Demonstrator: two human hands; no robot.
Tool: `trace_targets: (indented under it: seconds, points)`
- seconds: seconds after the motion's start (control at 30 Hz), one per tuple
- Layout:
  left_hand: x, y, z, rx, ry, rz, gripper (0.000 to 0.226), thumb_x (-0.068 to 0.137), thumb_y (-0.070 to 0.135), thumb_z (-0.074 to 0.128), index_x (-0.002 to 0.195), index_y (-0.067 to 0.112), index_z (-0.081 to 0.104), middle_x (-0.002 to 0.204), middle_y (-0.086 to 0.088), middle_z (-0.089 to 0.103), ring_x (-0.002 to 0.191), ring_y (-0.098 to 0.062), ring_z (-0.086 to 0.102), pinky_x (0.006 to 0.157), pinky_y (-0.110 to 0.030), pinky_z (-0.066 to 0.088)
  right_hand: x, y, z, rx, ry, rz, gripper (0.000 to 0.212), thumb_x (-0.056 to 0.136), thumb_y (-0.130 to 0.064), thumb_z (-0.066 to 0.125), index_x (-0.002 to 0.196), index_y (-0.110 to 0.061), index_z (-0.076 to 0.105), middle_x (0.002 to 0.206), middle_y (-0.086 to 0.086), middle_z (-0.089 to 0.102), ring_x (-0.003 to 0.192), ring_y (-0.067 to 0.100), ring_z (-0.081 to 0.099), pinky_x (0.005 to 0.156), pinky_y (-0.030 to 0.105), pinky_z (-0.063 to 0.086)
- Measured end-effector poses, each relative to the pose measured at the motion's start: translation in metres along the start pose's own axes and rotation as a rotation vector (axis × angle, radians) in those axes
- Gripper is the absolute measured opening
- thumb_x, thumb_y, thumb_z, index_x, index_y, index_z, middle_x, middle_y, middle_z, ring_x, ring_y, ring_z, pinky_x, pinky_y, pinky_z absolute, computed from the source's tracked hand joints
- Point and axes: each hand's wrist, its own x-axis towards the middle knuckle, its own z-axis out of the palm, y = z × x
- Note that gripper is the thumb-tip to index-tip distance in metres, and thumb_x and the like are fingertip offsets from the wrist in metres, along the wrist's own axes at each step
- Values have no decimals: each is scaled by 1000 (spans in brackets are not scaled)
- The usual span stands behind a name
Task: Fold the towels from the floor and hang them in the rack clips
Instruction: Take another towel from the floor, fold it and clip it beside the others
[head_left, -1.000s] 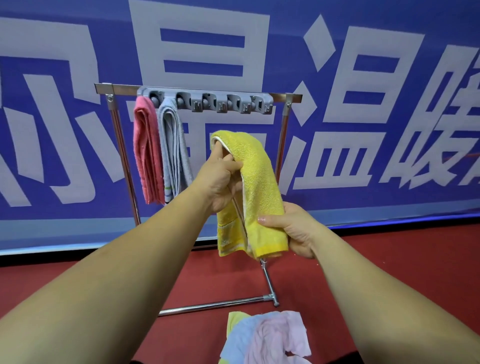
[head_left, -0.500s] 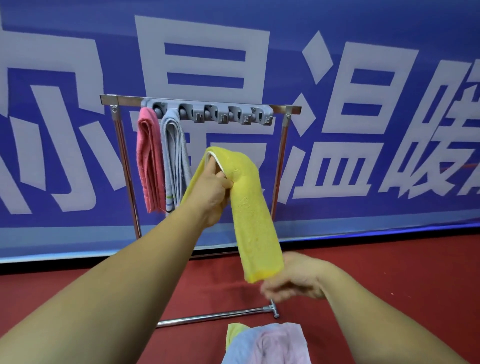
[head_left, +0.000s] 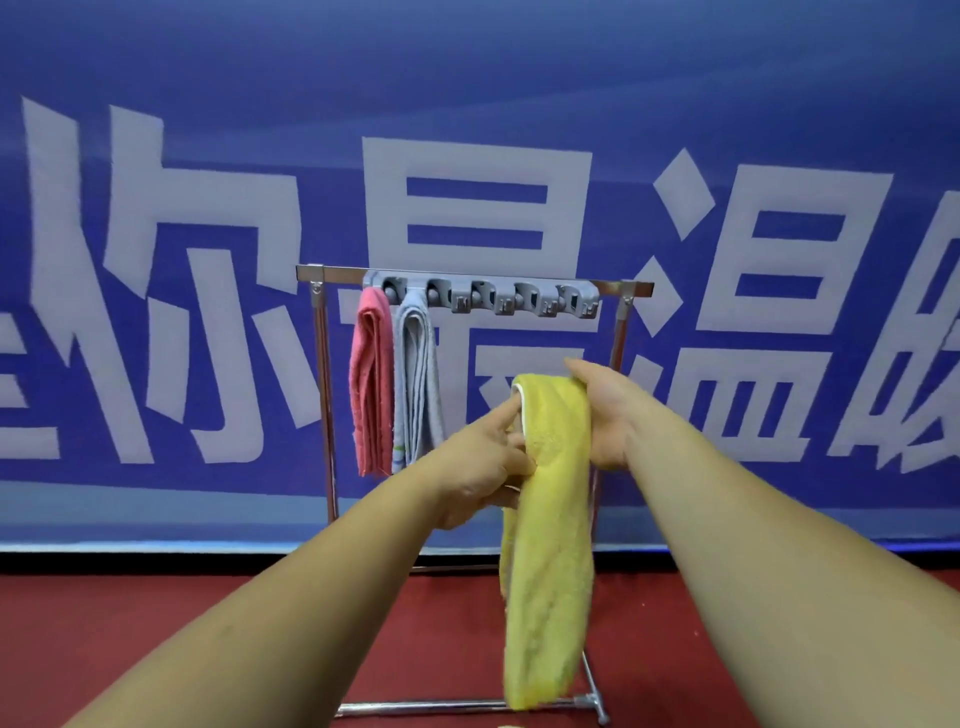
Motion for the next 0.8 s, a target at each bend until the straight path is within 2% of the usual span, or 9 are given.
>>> trace_targets:
  seconds: [0.1, 0.17, 0.27, 0.33, 0.4, 0.53, 0.67, 0.73, 0.8]
  points:
    - [-24, 17, -13, 93, -14, -53, 52, 101, 2, 58, 138, 37, 65, 108, -16, 75, 91, -31, 67, 92, -48, 63, -12, -18, 15, -163, 49, 0, 43, 103, -38, 65, 128, -4, 72, 103, 16, 79, 93, 34, 76, 92, 50, 60]
    - [-32, 30, -32, 150, 135, -76, 26, 102, 14, 60, 123, 12, 75, 112, -21, 78, 93, -34, 73, 96, -51, 60, -17, -30, 21, -250, 30, -16, 42, 99, -37, 72, 126, -5, 71, 100, 17, 77, 94, 34, 73, 94, 50, 60]
    - [-26, 47, -71, 158, 372, -26, 31, 102, 19, 59, 115, -6, 72, 97, -20, 79, 83, -29, 73, 90, -47, 60, -25, -51, 32, -384, -38, -53, 47, 92, -42, 78, 124, -8, 72, 102, 17, 77, 92, 33, 73, 96, 49, 60]
    - [-15, 59, -89, 174, 393, 36, 30, 104, 20, 60, 118, -4, 72, 106, -19, 80, 89, -25, 73, 90, -42, 56, -27, -64, 39, -491, -71, -90, 39, 95, -42, 76, 117, -10, 71, 99, 16, 77, 89, 32, 72, 90, 46, 60]
    - [6, 71, -98, 169, 337, 93, 23, 105, 18, 63, 123, 9, 74, 117, -8, 80, 108, -19, 75, 101, -37, 56, -24, -76, 46, -572, -83, -138, 32, 97, -39, 71, 115, -13, 67, 101, 16, 73, 90, 31, 68, 87, 45, 55]
    - [60, 83, -113, 172, 187, 95, 45, 91, 18, 74, 135, 26, 71, 132, -1, 75, 130, -21, 67, 119, -47, 46, 0, -97, 57, -526, -159, -217, 19, 101, -28, 59, 106, -12, 68, 88, 13, 73, 89, 31, 63, 88, 45, 50]
    - [100, 85, -124, 126, 122, 36, 44, 81, 17, 56, 120, 16, 77, 111, -16, 72, 109, -27, 68, 115, -51, 46, 39, -111, 55, -574, -167, -253, 25, 96, -25, 56, 109, -7, 68, 93, 15, 68, 83, 29, 60, 83, 46, 49]
    - [118, 85, -132, 83, 134, 18, 35, 78, 17, 56, 108, 12, 73, 96, -12, 63, 94, -28, 57, 98, -48, 48, 58, -118, 54, -572, -163, -265, 22, 93, -23, 58, 104, -7, 67, 93, 16, 65, 79, 29, 60, 83, 47, 49]
    - [135, 83, -142, 62, 104, -29, 31, 90, 24, 60, 116, 9, 67, 94, -12, 59, 91, -27, 53, 89, -45, 46, 75, -125, 53, -553, -156, -271, 15, 93, -20, 61, 99, -8, 67, 82, 13, 67, 71, 25, 61, 75, 41, 52]
